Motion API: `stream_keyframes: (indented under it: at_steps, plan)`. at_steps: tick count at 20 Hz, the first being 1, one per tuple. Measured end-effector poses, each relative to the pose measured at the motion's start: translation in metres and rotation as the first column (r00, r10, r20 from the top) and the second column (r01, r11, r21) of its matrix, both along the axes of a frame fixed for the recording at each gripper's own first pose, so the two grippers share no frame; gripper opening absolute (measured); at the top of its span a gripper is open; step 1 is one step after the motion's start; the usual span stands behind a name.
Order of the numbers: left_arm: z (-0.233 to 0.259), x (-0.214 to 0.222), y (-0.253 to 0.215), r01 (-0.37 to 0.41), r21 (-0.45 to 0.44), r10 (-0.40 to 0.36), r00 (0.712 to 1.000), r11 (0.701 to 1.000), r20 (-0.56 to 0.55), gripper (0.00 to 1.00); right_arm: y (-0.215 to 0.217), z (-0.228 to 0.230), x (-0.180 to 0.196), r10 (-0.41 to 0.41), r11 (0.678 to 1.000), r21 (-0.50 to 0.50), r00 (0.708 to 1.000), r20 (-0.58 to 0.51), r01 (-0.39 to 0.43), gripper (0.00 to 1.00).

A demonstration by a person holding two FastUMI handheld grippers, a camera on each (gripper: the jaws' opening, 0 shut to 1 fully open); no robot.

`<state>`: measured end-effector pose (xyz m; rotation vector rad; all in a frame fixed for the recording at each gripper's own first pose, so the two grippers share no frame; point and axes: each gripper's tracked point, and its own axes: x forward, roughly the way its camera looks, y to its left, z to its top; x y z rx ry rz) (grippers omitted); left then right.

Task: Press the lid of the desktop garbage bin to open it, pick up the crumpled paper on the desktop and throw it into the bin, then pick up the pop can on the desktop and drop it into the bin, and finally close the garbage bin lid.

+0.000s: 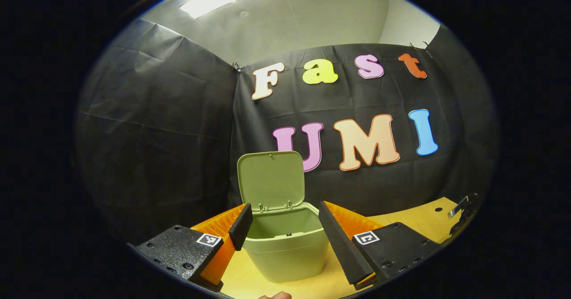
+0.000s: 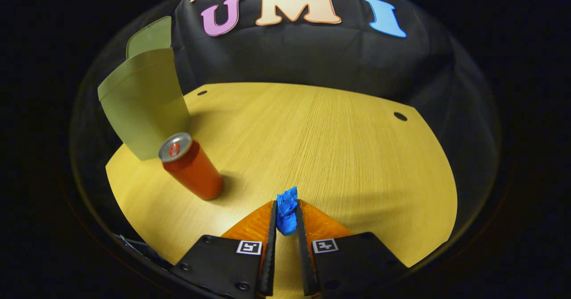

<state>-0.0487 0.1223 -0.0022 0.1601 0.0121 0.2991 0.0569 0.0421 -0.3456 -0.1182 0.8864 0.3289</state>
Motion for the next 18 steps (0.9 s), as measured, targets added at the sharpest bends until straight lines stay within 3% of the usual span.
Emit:
stream_keyframes:
  at_steps: [1,7,18]
  plan:
    - [0.0,0.002,0.0,0.003,-0.003,-0.003,1.0,1.0,-0.001,0.95,0.003,0.014,0.007,0.001,1.0,0.013,1.0,0.028,-0.002,0.27]
    - [-0.007,0.0,0.009,0.004,-0.008,-0.004,1.0,1.0,-0.015,0.92,0.035,0.083,0.04,0.043,0.998,0.035,0.977,0.209,-0.051,0.27]
    - [-0.02,-0.015,0.054,-0.052,-0.033,0.051,0.998,0.998,-0.033,0.92,0.13,0.182,0.062,0.135,0.976,0.094,0.891,0.434,-0.194,0.27]
